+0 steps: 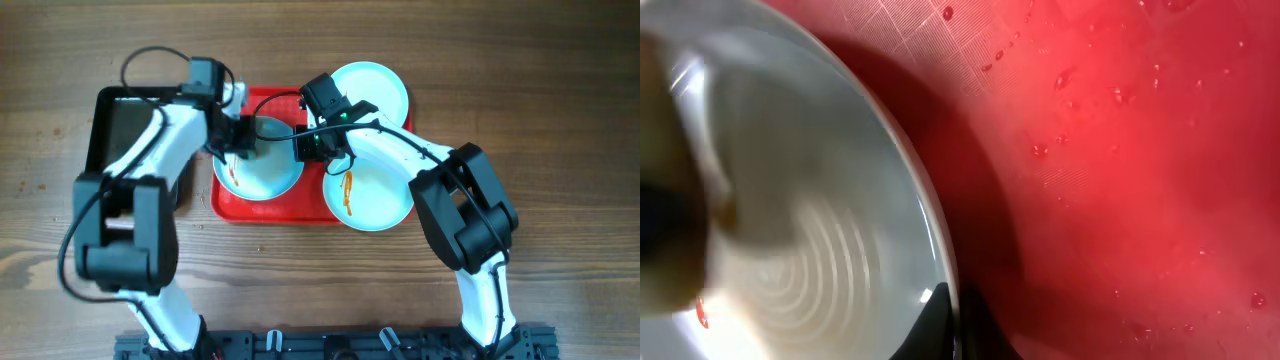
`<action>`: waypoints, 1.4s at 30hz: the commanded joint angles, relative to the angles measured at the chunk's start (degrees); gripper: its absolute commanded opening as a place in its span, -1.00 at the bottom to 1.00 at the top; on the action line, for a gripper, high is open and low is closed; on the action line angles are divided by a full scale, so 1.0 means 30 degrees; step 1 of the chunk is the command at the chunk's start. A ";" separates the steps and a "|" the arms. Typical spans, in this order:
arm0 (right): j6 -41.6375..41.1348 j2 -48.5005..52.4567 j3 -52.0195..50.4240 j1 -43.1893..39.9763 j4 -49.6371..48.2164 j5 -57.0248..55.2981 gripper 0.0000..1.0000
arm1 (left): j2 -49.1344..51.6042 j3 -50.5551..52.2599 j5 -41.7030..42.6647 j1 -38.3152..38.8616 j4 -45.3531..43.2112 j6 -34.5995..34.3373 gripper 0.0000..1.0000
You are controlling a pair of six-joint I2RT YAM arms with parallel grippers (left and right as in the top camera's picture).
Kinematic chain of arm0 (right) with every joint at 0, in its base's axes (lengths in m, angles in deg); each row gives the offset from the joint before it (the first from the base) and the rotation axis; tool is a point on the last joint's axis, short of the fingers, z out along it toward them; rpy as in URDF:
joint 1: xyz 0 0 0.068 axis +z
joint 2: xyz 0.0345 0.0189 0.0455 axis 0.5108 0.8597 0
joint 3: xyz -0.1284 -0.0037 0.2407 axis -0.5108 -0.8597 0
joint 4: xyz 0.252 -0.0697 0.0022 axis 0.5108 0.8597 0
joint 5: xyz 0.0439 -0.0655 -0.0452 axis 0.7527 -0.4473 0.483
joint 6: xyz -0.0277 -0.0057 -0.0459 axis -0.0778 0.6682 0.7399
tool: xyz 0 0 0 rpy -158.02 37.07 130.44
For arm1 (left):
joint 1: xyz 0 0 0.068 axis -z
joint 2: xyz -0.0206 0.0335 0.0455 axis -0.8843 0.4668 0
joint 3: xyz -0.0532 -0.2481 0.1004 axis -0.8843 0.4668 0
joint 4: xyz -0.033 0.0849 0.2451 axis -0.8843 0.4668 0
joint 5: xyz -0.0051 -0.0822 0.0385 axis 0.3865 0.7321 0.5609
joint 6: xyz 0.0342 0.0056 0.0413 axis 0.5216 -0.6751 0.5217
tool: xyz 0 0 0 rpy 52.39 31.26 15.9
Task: Clean dirty plates on tray and stack at the side
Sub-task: 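Scrub the left plate with the sponge while right gripper holds it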
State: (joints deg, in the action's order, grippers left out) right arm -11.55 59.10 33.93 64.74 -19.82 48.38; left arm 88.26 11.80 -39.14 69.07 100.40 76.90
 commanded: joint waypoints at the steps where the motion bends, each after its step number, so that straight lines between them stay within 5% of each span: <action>1: 0.0270 0.0430 0.0124 -0.0044 0.0036 0.0313 -0.91 | 0.0918 0.0255 -0.2922 0.0248 0.0590 -0.2317 -0.92; 9: 0.0255 0.0430 0.0124 -0.0044 0.0022 0.0313 -0.91 | 0.0918 0.0255 -0.3883 0.0255 0.6069 -0.3220 -0.92; 11: 0.0240 0.0430 0.0124 -0.0044 0.0015 0.0321 -0.91 | 0.0918 0.0255 -0.3213 0.0255 0.5501 -0.2834 -0.92; 14: 0.0248 0.0430 0.0124 -0.0044 0.0036 0.0321 -0.91 | 0.0925 0.0306 0.2018 0.0262 0.3330 0.0568 -0.92; 17: 0.0219 0.0430 0.0124 -0.0044 0.0000 0.0313 -0.91 | 0.0925 0.1107 0.1982 0.0255 0.1421 -0.0328 -0.92; 22: 0.0211 0.0430 0.0124 -0.0044 -0.0058 0.0313 -0.91 | 0.0874 0.2412 -0.5406 0.0262 -0.1180 -0.9085 -0.92; 28: 0.0211 0.0430 0.0124 -0.0044 -0.0058 0.0313 -0.91 | 0.0452 0.0233 -0.9843 0.1013 0.1683 -1.0353 -0.92; 32: 0.0211 0.0430 0.0124 -0.0044 -0.0051 0.0313 -0.92 | 0.0517 0.0146 -0.2856 0.2040 0.2251 -0.4546 -0.92; 36: 0.0204 0.0430 0.0124 -0.0044 -0.0051 0.0321 -0.91 | 0.0641 0.0437 0.1960 0.3002 0.2361 -0.4000 -0.92; 40: 0.0197 0.0430 0.0124 -0.0044 -0.0051 0.0321 -0.91 | 0.0889 0.1173 0.1931 0.3315 0.0146 -0.4765 -0.92; 42: 0.0197 0.0430 0.0124 -0.0044 -0.0051 0.0321 -0.91 | 0.0889 0.1239 -0.0444 0.3184 -0.1129 -0.6346 -0.92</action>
State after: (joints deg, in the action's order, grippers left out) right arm -11.15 59.21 33.93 64.06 -20.09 48.14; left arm 89.20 14.11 -36.65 78.07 101.47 62.45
